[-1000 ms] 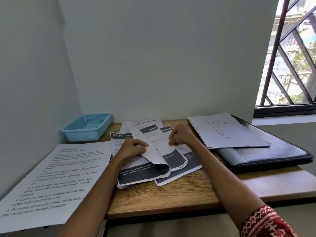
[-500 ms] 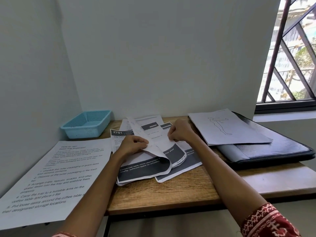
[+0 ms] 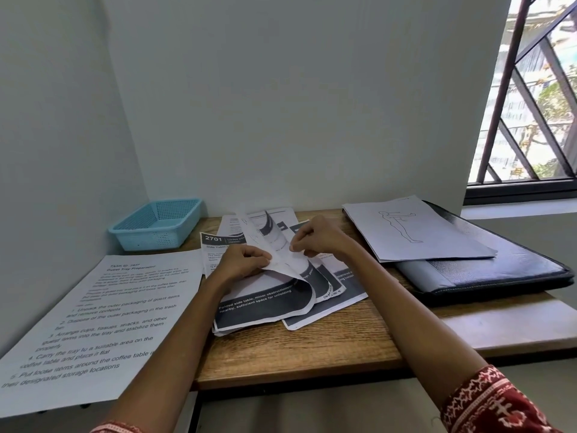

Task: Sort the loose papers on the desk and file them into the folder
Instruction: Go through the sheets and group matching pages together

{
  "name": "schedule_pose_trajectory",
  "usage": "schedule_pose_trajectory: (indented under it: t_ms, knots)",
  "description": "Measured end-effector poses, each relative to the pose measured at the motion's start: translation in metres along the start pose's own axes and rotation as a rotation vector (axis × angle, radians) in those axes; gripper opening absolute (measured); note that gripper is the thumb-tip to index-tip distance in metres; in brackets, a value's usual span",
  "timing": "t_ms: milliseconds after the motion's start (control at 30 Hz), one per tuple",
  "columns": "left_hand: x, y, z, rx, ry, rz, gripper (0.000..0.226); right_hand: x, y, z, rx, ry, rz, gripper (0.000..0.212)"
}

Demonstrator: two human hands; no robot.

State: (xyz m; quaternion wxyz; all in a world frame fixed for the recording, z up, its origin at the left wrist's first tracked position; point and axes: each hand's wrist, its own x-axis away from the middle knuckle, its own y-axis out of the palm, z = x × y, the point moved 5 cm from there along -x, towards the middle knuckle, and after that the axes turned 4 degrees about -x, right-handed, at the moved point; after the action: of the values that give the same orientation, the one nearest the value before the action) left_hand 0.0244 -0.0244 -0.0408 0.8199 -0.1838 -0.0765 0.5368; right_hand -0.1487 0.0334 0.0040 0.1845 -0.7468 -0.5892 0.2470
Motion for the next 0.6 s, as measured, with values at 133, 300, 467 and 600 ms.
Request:
schedule_pose_trajectory:
  t_ms: [133, 300, 467, 600]
  knots:
    - [0.001, 0.002, 0.002, 0.012, -0.003, -0.012, 0.011, 0.003, 0.007, -0.001, -0.066, 0.030, -0.099, 0.014]
    - [0.001, 0.004, 0.002, 0.016, -0.035, -0.021, 0.007, 0.001, 0.005, 0.005, -0.234, 0.100, -0.043, 0.023]
    - [0.005, 0.008, 0.005, 0.195, -0.104, 0.002, 0.037, 0.005, 0.017, -0.010, -0.256, -0.026, -0.208, 0.026]
    - [0.010, 0.010, 0.009, 0.246, -0.174, -0.013, 0.013, 0.004, 0.020, -0.009, -0.262, -0.054, -0.237, 0.012]
